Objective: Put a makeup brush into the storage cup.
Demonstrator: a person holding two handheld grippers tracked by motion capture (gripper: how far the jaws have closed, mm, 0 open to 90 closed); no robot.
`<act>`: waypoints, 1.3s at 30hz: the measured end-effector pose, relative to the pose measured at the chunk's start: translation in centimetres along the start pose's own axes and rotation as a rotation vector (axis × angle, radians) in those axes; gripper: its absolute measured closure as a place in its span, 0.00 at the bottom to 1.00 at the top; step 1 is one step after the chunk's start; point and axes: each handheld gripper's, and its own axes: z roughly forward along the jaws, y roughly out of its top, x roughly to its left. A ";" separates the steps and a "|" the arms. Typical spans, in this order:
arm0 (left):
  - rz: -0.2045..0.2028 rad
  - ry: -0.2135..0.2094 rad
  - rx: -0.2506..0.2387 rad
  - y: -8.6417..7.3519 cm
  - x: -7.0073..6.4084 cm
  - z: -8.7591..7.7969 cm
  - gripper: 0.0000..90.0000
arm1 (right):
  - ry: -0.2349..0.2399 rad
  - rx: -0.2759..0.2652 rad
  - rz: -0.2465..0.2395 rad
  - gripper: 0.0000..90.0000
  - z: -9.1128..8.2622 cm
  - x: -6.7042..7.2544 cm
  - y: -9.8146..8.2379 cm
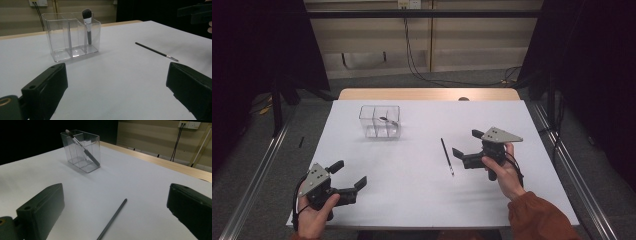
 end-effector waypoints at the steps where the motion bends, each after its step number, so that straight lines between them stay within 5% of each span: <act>1: 0.002 0.000 0.000 0.0 0.0 0.0 0.04 | 0.002 0.005 -0.003 0.01 0.3 -0.1 0.1; 15: -0.001 0.000 0.001 0.0 0.2 -0.1 0.04 | 0.001 0.037 0.020 0.01 2.6 -0.3 1.1; 20: 0.005 -0.004 0.004 0.0 0.2 0.2 0.04 | 0.078 0.118 0.059 0.00 2.9 -0.8 1.6; 28: 0.003 -0.003 0.002 -0.1 0.4 0.1 0.04 | 0.045 0.193 0.037 0.01 3.4 -0.7 1.6; 39: 0.005 -0.007 0.006 -0.1 0.4 0.2 0.04 | 0.056 0.398 0.039 0.03 3.9 -1.2 2.7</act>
